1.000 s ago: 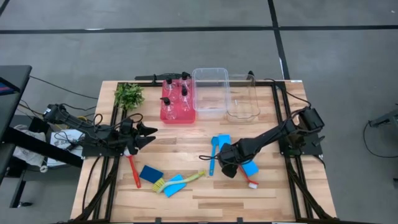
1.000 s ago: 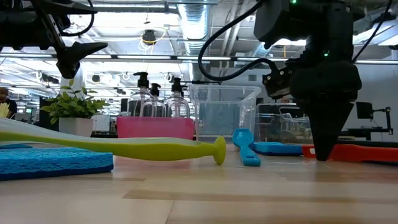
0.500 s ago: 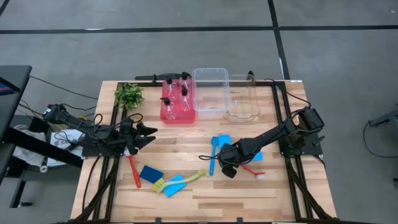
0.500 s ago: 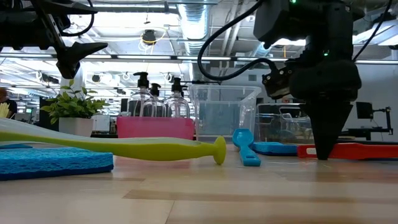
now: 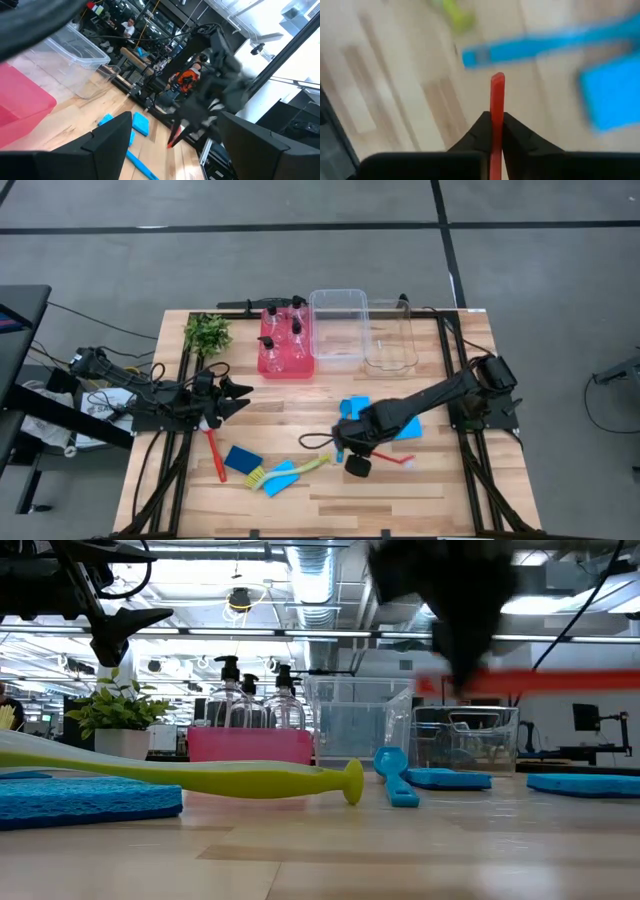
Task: Pick & Place Kitchen Sink Supplies
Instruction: Put the right red dishwashing brush into the transparent white bin, then put the blue dishwashing brush into the red bin
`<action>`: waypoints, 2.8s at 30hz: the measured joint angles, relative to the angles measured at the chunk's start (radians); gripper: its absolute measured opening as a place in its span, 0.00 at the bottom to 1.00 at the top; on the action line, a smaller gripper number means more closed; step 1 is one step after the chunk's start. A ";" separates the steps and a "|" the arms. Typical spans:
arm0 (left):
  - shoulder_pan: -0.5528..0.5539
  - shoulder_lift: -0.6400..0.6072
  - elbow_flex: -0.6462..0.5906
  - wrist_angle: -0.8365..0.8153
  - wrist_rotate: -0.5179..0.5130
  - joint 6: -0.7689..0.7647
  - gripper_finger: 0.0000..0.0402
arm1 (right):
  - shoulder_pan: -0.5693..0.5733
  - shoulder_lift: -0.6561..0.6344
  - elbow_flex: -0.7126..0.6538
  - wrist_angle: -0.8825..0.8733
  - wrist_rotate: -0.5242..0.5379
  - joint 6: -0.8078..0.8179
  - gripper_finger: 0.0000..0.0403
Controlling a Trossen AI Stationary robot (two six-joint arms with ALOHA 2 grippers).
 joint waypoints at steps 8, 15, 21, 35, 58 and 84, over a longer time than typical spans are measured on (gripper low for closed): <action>0.000 0.000 0.000 0.000 0.000 0.001 0.74 | -0.156 -0.001 0.306 -0.082 0.275 -0.326 0.07; 0.000 0.000 0.000 0.000 0.000 0.000 0.74 | -0.356 -0.002 0.514 0.122 0.344 -0.511 0.02; 0.000 0.000 0.000 0.000 0.000 0.000 0.74 | -0.516 -0.003 0.577 0.275 0.459 -0.529 0.10; 0.000 0.000 0.000 0.000 0.000 -0.002 0.74 | -0.766 0.149 0.574 0.176 0.379 -0.373 0.06; 0.000 0.000 0.000 0.000 0.000 -0.008 0.74 | -0.744 0.189 0.574 0.036 0.326 -0.294 0.09; 0.000 0.000 0.000 0.000 0.123 0.070 0.74 | -0.300 0.047 0.575 -0.305 0.196 -0.483 0.17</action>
